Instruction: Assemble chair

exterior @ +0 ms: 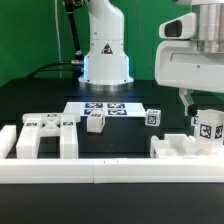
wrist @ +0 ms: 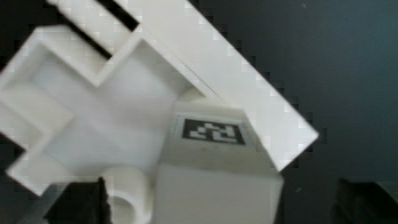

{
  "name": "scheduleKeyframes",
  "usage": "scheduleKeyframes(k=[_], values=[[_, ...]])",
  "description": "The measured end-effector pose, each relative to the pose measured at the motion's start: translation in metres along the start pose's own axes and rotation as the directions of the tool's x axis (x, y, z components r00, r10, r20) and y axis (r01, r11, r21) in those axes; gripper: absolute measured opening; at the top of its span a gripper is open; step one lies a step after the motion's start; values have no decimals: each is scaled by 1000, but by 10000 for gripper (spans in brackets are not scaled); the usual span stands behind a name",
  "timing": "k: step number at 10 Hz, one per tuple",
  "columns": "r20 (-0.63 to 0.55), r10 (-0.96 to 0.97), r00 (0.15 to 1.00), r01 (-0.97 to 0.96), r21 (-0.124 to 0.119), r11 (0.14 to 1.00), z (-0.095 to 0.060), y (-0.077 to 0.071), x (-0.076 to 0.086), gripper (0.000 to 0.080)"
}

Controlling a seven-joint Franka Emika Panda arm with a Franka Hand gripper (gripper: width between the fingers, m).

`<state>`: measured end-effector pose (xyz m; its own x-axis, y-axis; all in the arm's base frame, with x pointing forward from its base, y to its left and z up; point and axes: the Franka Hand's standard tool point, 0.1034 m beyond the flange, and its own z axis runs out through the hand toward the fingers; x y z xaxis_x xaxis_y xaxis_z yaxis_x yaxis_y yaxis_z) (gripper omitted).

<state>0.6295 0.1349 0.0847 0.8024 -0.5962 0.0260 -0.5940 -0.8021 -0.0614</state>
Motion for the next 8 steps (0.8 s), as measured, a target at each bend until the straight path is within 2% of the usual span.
scheduleKeyframes(k=[3, 5, 7, 8], values=[[0, -306, 952, 306, 6, 952, 0, -6, -6, 646], [-8, -477, 879, 477, 9, 879, 0, -7, -6, 649], [-10, -566, 824, 567, 8, 824, -1, -6, -5, 649], [-11, -655, 755, 656, 5, 755, -1, -5, -3, 649]])
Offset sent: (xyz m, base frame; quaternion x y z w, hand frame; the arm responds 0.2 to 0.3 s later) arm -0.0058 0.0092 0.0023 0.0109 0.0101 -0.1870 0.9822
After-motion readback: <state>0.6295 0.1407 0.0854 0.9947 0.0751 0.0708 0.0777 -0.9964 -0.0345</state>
